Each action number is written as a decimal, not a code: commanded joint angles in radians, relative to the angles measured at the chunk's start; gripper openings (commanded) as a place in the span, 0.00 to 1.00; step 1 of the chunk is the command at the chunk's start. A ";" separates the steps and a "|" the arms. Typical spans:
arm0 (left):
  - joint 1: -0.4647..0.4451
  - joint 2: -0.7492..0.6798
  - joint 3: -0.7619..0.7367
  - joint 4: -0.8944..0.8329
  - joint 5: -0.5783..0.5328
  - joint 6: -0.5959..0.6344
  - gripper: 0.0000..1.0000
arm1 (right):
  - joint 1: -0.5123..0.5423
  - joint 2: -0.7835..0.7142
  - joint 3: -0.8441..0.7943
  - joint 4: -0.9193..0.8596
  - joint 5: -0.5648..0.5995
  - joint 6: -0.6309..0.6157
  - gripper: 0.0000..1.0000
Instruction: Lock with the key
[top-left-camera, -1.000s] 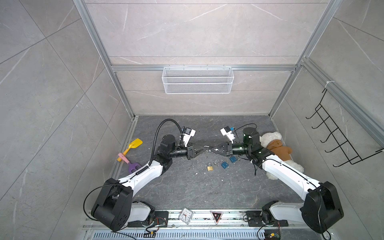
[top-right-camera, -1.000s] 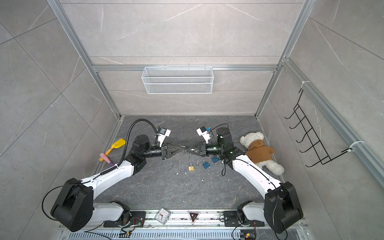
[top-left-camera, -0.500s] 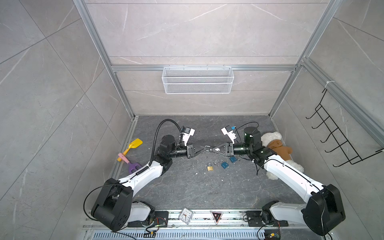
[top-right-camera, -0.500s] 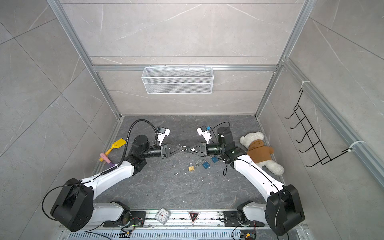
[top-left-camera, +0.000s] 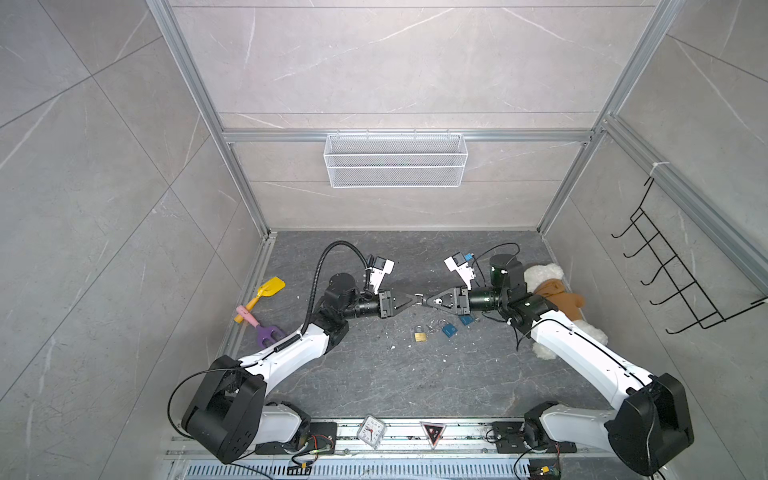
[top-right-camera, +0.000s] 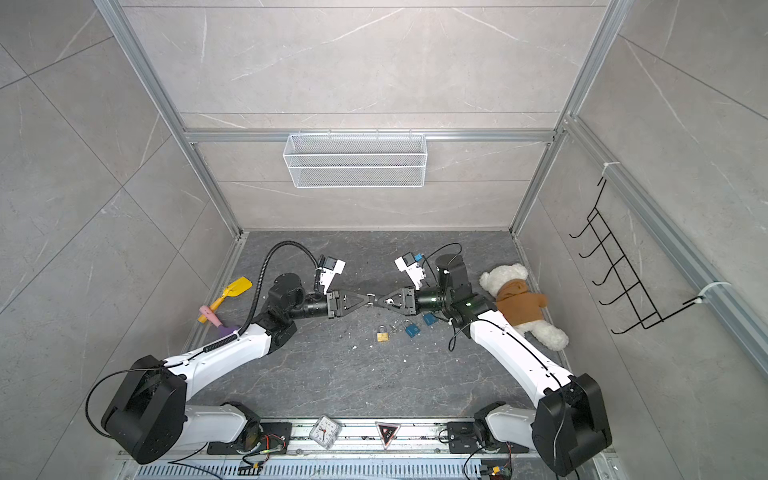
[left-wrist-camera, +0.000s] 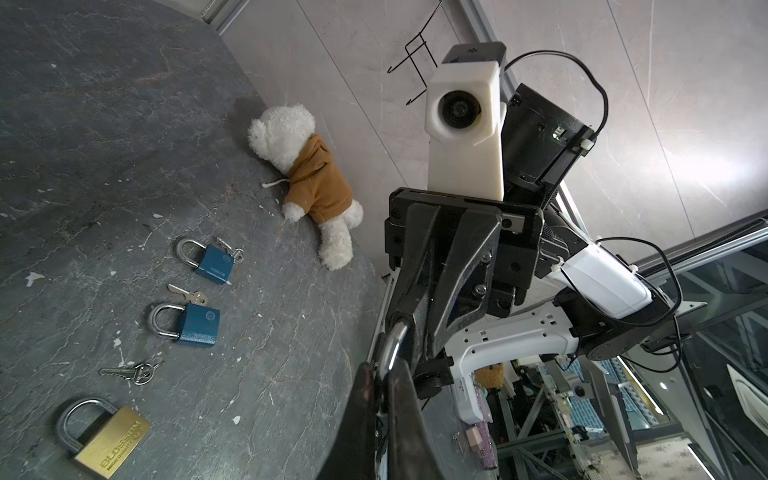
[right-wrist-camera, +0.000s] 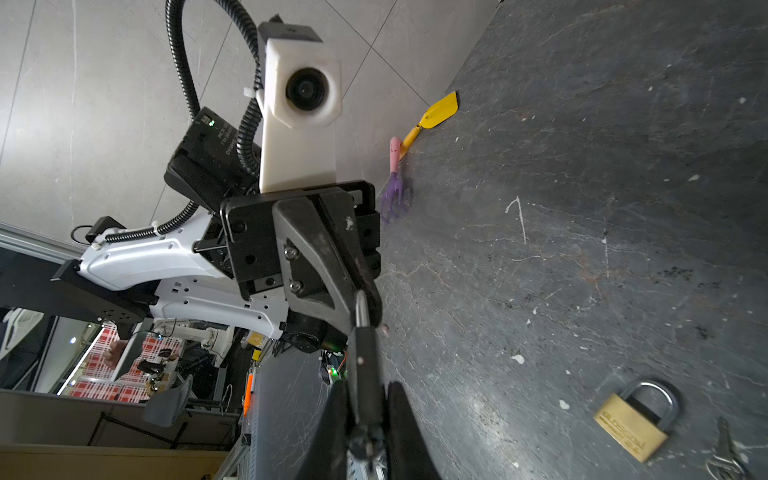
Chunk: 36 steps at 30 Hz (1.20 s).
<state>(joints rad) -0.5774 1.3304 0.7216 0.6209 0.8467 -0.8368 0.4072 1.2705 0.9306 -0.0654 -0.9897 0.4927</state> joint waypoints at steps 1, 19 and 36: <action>-0.097 -0.001 0.057 0.062 0.082 0.079 0.00 | 0.011 0.047 -0.021 0.130 0.030 0.080 0.00; -0.163 0.018 0.060 0.165 0.156 0.076 0.00 | 0.020 0.123 -0.043 0.282 0.014 0.135 0.00; -0.163 0.006 0.075 0.082 0.149 0.158 0.27 | 0.021 0.153 -0.048 0.230 -0.005 0.079 0.00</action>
<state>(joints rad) -0.6350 1.3605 0.7238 0.5682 0.7498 -0.7322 0.3901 1.3861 0.8822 0.1455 -1.0683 0.5758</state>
